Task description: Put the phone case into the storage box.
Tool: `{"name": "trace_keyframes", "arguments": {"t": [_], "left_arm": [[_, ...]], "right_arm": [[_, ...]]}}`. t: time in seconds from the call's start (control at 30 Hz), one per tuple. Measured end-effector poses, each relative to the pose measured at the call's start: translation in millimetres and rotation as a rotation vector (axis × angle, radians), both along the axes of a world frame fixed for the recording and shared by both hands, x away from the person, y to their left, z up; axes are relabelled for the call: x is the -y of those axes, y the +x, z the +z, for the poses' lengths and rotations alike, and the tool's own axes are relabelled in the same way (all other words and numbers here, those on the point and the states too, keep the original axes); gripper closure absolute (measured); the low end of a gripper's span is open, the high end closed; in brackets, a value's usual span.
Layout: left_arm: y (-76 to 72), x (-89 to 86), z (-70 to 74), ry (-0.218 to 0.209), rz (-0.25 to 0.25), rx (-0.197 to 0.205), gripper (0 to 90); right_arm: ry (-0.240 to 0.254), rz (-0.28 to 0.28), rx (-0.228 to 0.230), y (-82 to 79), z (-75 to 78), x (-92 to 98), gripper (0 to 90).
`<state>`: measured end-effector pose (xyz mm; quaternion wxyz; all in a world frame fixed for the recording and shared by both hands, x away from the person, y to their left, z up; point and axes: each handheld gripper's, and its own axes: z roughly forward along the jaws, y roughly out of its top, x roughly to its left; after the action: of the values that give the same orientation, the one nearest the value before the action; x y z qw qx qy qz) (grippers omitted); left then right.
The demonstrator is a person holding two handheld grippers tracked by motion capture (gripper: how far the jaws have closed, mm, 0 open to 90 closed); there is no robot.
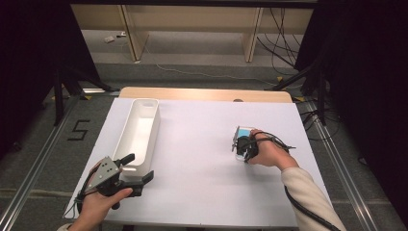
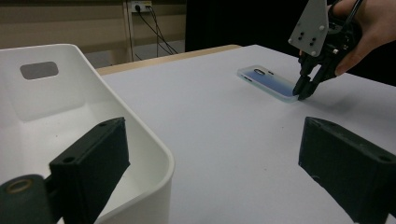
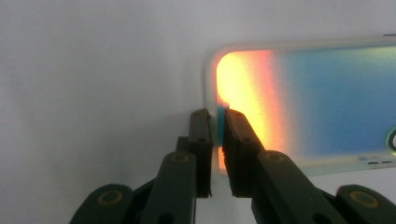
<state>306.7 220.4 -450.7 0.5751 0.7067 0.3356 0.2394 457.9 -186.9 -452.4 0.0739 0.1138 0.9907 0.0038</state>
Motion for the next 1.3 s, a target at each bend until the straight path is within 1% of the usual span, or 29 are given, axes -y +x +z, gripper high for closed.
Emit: {"name": "trace_keyframes", "arguments": {"t": [0.1, 0.13, 0.17, 0.2, 0.3, 0.37, 0.7, 0.73, 0.77, 0.83, 0.87, 0.9, 0.93, 0.97, 1.03, 1.13, 1.2, 1.23, 1.27, 1.3], "left_arm": [[-0.4, 0.5, -0.1, -0.004, 0.001, -0.003, 7.9], [-0.4, 0.6, -0.1, -0.005, 0.001, -0.004, 7.9], [-0.4, 0.6, -0.1, -0.004, 0.001, -0.004, 7.9], [-0.3, 0.5, -0.1, -0.004, 0.001, -0.003, 8.0], [-0.2, 0.4, -0.2, -0.004, 0.001, -0.003, 8.0], [-0.1, 0.4, -0.2, -0.004, 0.0, -0.002, 8.1], [-0.1, 0.4, -0.2, -0.005, 0.001, -0.003, 8.2], [0.8, 0.0, -0.3, -0.001, -0.006, 0.006, 8.2], [-0.2, 0.4, -0.2, -0.004, 0.001, -0.004, 8.2], [0.0, 0.3, -0.2, -0.003, 0.0, -0.002, 8.2], [0.5, 0.4, -0.4, -0.006, -0.003, 0.001, 8.3], [0.7, 0.1, -0.3, -0.002, -0.004, 0.003, 8.3], [0.0, 0.2, -0.3, -0.004, 0.001, -0.004, 8.3], [0.6, -0.2, -0.1, 0.001, -0.004, 0.003, 8.3], [0.1, 0.2, -0.2, -0.003, 0.0, -0.002, 8.3], [0.0, 0.2, -0.2, -0.003, 0.0, -0.002, 8.3], [0.8, -0.5, -0.1, 0.005, -0.005, 0.005, 8.4], [0.8, -0.5, -0.1, 0.006, -0.005, 0.005, 8.4], [1.1, 0.0, -0.6, -0.005, -0.007, 0.003, 8.4], [1.3, -0.1, -0.5, -0.003, -0.009, 0.007, 8.4]], "right_arm": [[-0.004, -0.003, -0.002, -0.9, 0.1, -0.2, 84.8], [-0.007, -0.015, -0.004, -2.0, 0.3, -0.8, 86.0], [-0.007, -0.015, -0.004, -2.0, 0.3, -0.8, 86.0], [-0.003, 0.008, -0.003, -1.0, 0.0, -0.1, 86.1], [-0.006, 0.003, -0.006, -1.4, 0.1, -0.8, 86.4], [-0.014, 0.011, 0.002, -1.3, 0.2, -1.6, 86.9], [-0.015, 0.009, 0.003, -1.7, -0.2, -2.2, 87.5], [-0.017, 0.007, 0.0, -1.7, 0.0, -2.4, 87.6], [-0.016, 0.008, -0.002, -1.6, -0.1, -2.4, 87.6], [-0.018, 0.006, 0.0, -1.9, 0.1, -2.6, 87.7], [-0.018, 0.019, 0.007, -1.2, 0.1, -2.2, 87.8], [-0.018, 0.019, 0.007, -1.2, 0.1, -2.2, 87.8], [-0.017, 0.012, 0.006, -2.0, 0.1, -2.1, 87.9], [-0.013, 0.011, 0.001, -2.4, -0.1, -1.7, 88.2], [-0.02, 0.013, 0.007, -2.8, 0.2, -1.9, 88.3], [-0.011, 0.015, 0.007, -3.3, 0.1, -1.3, 88.5], [-0.007, 0.022, 0.016, -3.5, 0.0, -0.9, 88.7], [-0.007, 0.015, 0.015, -4.0, 0.2, -0.8, 88.8], [-0.002, 0.014, 0.018, -4.5, 0.0, -0.5, 88.9], [0.002, 0.018, 0.014, -4.8, 0.1, 0.2, 89.1]]}}
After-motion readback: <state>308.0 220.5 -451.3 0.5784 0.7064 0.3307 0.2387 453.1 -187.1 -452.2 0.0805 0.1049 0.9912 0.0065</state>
